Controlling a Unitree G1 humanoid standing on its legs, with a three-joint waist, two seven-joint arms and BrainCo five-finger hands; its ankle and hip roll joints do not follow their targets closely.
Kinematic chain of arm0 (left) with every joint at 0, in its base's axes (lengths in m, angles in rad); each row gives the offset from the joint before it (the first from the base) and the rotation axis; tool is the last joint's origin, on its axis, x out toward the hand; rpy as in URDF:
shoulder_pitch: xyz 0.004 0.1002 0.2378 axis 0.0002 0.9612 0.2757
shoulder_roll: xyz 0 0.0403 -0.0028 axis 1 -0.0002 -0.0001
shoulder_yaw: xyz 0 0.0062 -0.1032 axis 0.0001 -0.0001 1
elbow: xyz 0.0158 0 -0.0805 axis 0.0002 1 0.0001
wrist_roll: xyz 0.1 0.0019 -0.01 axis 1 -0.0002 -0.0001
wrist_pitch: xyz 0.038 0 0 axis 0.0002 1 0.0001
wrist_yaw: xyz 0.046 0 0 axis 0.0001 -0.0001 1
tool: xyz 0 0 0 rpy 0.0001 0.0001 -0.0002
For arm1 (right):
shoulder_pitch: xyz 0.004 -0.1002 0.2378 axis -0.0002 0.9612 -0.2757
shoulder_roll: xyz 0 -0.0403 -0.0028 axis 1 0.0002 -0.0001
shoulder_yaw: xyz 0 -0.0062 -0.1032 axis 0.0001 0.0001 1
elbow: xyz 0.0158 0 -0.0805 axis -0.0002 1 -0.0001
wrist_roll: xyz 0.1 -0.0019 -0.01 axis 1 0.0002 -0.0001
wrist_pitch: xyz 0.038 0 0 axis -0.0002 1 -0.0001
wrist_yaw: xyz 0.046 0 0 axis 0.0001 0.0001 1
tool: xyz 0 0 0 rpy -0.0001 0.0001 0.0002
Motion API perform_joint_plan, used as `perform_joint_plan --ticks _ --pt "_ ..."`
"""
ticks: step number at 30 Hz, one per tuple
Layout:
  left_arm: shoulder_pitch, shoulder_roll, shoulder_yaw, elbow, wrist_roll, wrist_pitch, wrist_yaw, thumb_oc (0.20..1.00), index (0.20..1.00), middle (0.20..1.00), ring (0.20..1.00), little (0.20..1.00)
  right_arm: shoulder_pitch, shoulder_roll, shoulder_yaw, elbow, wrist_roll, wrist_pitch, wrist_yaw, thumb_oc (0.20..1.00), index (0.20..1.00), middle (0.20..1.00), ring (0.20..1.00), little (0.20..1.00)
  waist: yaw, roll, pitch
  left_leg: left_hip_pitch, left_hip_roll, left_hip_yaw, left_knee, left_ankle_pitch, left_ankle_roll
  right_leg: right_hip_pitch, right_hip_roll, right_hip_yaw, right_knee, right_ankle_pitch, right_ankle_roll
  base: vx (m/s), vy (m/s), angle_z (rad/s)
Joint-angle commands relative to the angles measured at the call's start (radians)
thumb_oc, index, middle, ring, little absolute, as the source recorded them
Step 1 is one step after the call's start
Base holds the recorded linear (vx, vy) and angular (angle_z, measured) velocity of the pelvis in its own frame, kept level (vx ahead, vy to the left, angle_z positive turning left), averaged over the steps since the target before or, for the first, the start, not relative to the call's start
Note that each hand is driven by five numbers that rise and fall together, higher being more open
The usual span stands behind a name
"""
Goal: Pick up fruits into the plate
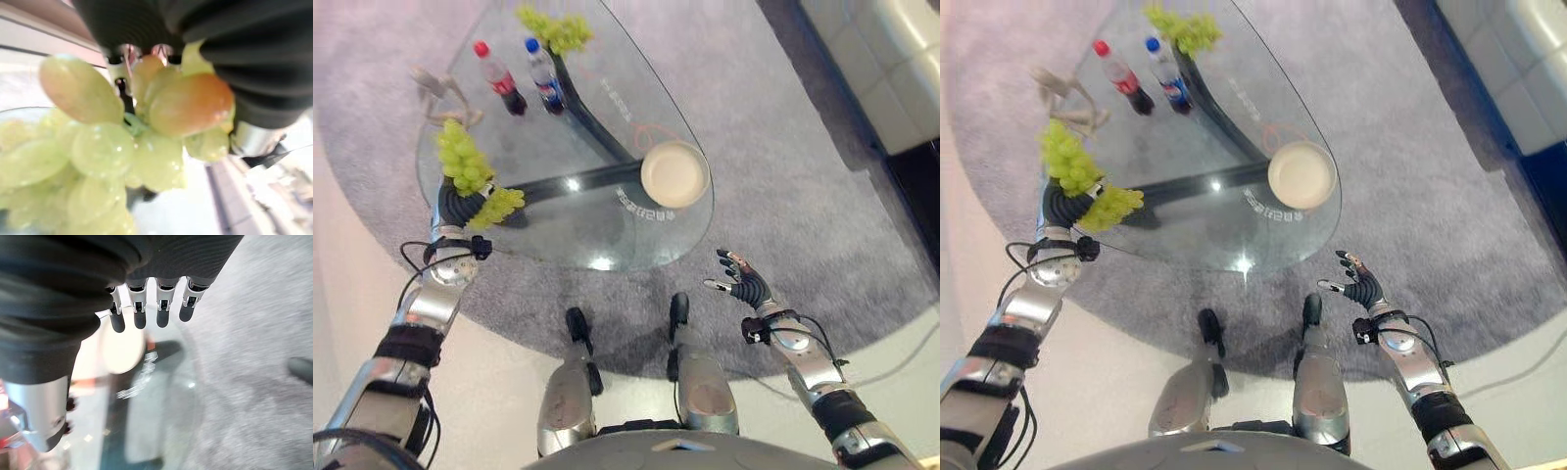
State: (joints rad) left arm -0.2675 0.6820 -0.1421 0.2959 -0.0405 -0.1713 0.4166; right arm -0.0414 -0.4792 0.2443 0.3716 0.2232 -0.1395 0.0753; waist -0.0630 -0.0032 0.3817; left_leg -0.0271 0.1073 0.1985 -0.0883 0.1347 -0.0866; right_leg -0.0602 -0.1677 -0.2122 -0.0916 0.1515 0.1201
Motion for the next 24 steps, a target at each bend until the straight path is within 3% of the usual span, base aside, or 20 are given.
perform_joint_plan --ticks 1,7,10,13,19,24 --pt "0.032 0.005 0.048 -0.069 -0.035 -0.053 -0.118 0.2 0.2 0.2 0.2 0.2 0.015 -0.034 -0.019 -0.105 0.021 0.042 0.124 1.0 1.0 1.0 1.0 1.0 0.033 0.008 -0.169 -0.033 -0.042 -0.077 0.107 -0.167 -0.018 0.024 -0.019 -0.017 0.109 -0.16 0.019 0.1 -0.056 0.16" --pt "0.127 -0.001 0.053 -0.22 -0.128 -0.067 -0.295 0.2 0.2 0.2 0.2 0.2 -0.042 -0.074 -0.037 -0.261 0.115 0.158 0.26 1.0 1.0 1.0 1.0 1.0 0.06 0.014 -0.241 0.052 -0.019 -0.078 0.08 -0.169 -0.021 0.118 -0.013 -0.043 0.082 -0.165 0.018 0.12 -0.033 0.07" --pt "0.124 -0.002 0.042 -0.273 -0.169 -0.124 -0.385 0.2 0.2 0.2 0.2 0.2 -0.074 -0.087 -0.028 -0.332 0.226 0.225 0.338 1.0 1.0 1.0 1.0 1.0 0.071 0.013 -0.264 0.083 -0.012 -0.079 0.065 -0.169 -0.023 0.149 -0.009 -0.053 0.072 -0.168 0.016 0.07 0.001 0.02" --pt "0.11 -0.008 0.023 -0.29 -0.241 -0.149 -0.462 0.2 0.2 0.2 0.2 0.2 -0.093 -0.079 -0.013 -0.357 0.288 0.25 0.44 1.0 1.0 1.0 1.0 1.0 0.079 0.01 -0.28 0.102 -0.009 -0.077 0.059 -0.172 -0.023 0.172 -0.009 -0.062 0.068 -0.174 0.016 0.05 0.003 0.08" --pt "0.06 0.012 -0.021 -0.361 -0.383 -0.157 -0.596 0.2 0.2 0.2 0.2 0.2 -0.156 -0.114 0.029 -0.467 0.414 0.327 0.495 1.0 1.0 1.0 1.0 1.0 0.094 -0.004 -0.303 0.121 -0.002 -0.08 0.051 -0.176 -0.024 0.196 -0.007 -0.075 0.061 -0.179 0.017 0.01 -0.009 0.03" --pt "0.026 0.017 -0.058 -0.407 -0.49 -0.151 -0.684 0.2 0.2 0.2 0.2 0.2 -0.214 -0.094 0.08 -0.497 0.513 0.387 0.544 1.0 1.0 1.0 1.0 1.0 0.101 -0.007 -0.314 0.136 -0.003 -0.088 0.044 -0.18 -0.022 0.211 -0.008 -0.074 0.052 -0.178 0.018 0.01 -0.001 0.05"
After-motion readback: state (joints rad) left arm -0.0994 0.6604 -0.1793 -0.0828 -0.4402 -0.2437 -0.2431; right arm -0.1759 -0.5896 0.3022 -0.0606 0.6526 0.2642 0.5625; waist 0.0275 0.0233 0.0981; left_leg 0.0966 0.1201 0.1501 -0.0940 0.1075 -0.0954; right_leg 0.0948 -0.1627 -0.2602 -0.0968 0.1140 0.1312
